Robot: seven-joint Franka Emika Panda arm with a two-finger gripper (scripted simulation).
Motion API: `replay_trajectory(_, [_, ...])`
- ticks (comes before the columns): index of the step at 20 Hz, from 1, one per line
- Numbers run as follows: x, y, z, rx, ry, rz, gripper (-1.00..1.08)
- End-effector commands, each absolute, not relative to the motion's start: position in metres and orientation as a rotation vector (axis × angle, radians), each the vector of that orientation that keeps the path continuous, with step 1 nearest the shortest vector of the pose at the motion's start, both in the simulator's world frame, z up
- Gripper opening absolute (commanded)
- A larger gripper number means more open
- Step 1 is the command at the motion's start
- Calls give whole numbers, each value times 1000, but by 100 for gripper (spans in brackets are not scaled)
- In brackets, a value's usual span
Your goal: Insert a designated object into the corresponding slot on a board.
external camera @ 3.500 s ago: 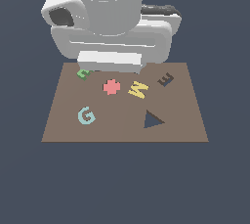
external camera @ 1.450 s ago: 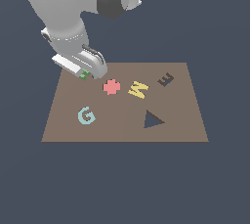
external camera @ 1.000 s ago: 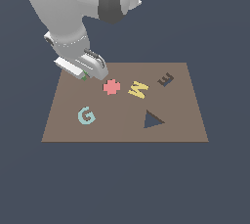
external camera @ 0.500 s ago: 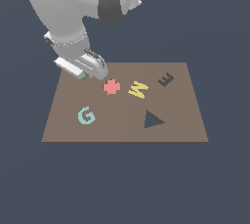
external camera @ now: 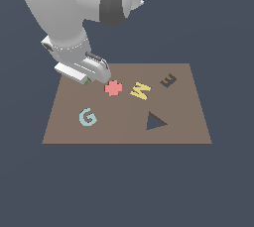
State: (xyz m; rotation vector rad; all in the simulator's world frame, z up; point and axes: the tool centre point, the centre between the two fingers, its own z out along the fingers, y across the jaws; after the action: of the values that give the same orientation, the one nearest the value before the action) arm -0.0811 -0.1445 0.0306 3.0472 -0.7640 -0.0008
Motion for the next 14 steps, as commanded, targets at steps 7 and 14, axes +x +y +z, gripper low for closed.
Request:
replay_trajectory(7, [-48, -138, 32, 3114, -414, 0, -100])
replay_trajectory(14, [-8, -119, 33, 3140, 52, 0, -100])
